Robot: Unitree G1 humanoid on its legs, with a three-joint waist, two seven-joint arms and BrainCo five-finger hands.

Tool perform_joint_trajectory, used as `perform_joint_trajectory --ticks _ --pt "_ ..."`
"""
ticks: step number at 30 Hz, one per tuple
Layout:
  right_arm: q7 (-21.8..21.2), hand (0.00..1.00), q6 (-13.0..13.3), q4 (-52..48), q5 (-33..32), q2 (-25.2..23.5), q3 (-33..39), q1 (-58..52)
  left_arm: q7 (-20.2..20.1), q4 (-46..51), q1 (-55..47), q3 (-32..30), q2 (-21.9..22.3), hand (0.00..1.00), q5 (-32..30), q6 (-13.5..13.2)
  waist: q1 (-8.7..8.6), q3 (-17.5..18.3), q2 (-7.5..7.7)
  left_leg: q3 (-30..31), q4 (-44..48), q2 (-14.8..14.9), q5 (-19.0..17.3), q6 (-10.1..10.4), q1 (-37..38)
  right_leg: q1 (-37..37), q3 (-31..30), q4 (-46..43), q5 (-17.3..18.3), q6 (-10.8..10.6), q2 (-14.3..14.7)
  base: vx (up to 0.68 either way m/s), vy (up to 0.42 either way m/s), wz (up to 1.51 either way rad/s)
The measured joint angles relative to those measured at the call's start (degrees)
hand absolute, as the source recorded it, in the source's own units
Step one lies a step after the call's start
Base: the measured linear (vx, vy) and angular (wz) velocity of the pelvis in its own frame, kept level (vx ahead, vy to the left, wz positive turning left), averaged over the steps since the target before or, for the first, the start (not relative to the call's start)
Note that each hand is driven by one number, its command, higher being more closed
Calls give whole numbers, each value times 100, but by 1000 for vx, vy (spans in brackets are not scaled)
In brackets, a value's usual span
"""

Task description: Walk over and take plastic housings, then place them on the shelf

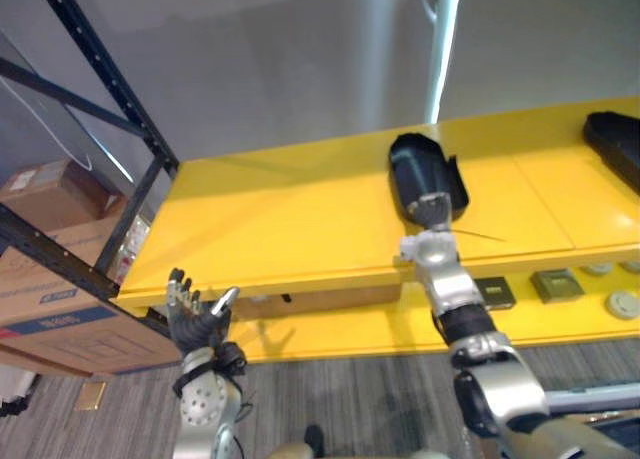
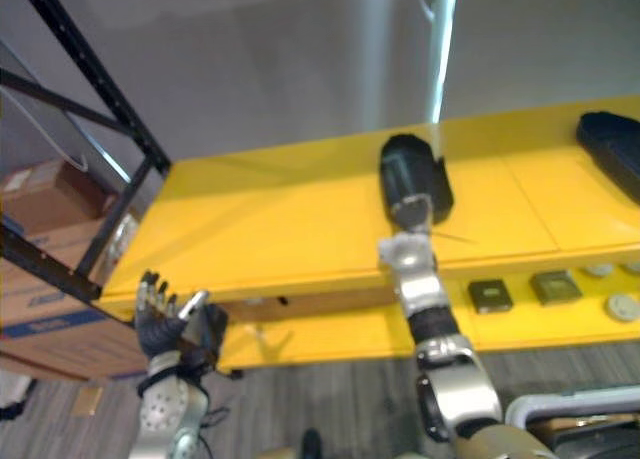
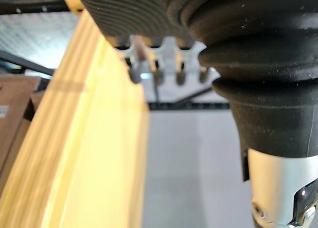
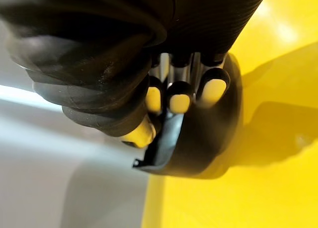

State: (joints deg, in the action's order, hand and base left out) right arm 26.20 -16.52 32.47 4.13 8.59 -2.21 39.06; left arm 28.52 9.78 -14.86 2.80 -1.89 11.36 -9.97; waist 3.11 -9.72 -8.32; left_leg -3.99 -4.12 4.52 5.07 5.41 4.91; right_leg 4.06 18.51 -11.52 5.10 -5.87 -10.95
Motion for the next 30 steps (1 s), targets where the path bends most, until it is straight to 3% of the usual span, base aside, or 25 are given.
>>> perform_joint_trajectory --ticks 5,6,10,12,17,22,25,27,30 --pt "-126 100 146 31 -28 63 68 34 2 -4 23 9 -5 0 1 0 3 6 -9 7 35 6 -1 1 -2 -17 -8 -74 31 5 -3 0 0 0" --pt "-210 0 315 28 -75 69 63 34 -1 -17 23 6 -6 0 6 0 2 8 -13 6 46 6 -2 2 -2 -21 -11 -83 34 8 -4 0 0 0" --pt "-489 0 749 -590 -268 -32 -221 -125 -31 -8 21 -49 12 0 7 -1 -12 15 -23 -104 45 25 1 5 -13 -115 -110 -78 70 57 5 -31 -8 -11" --pt "-804 0 1034 -1652 -423 -84 -615 -641 -92 16 21 -55 18 0 5 -1 -75 15 -20 -140 35 27 0 5 -1 -116 -126 -64 64 48 7 1 -11 -7" --pt "-1247 0 1327 -3155 -566 -251 -1299 -1826 -258 281 23 -80 22 0 -18 -1 -169 12 24 -232 -27 49 0 5 18 -110 -173 73 -14 -1 52 12 -9 -7" --pt "-1507 0 1761 -4445 -1236 -259 -1146 -2764 -260 585 27 -391 11 0 -53 50 -262 67 337 -486 -37 131 -58 23 35 -3 -381 588 -342 5 223 23 -1 -24" --pt "-1365 0 2021 -4884 -1268 -260 -813 -3206 -244 654 27 -380 10 0 -55 153 -283 108 456 -613 -41 132 -115 22 105 46 -488 750 -435 -11 250 24 20 -24" --pt "-924 0 2265 -5311 -1148 -290 -317 -3758 -225 761 25 -353 9 0 -57 255 -409 138 523 -648 -43 102 -160 1 113 99 -518 900 -486 -28 266 8 7 -7" --pt "-322 0 2536 -5591 -1011 -405 359 -4439 -161 889 15 -200 4 0 -51 262 -457 140 538 -816 -44 98 -202 -9 114 84 -659 1046 -561 -42 280 29 26 -24"
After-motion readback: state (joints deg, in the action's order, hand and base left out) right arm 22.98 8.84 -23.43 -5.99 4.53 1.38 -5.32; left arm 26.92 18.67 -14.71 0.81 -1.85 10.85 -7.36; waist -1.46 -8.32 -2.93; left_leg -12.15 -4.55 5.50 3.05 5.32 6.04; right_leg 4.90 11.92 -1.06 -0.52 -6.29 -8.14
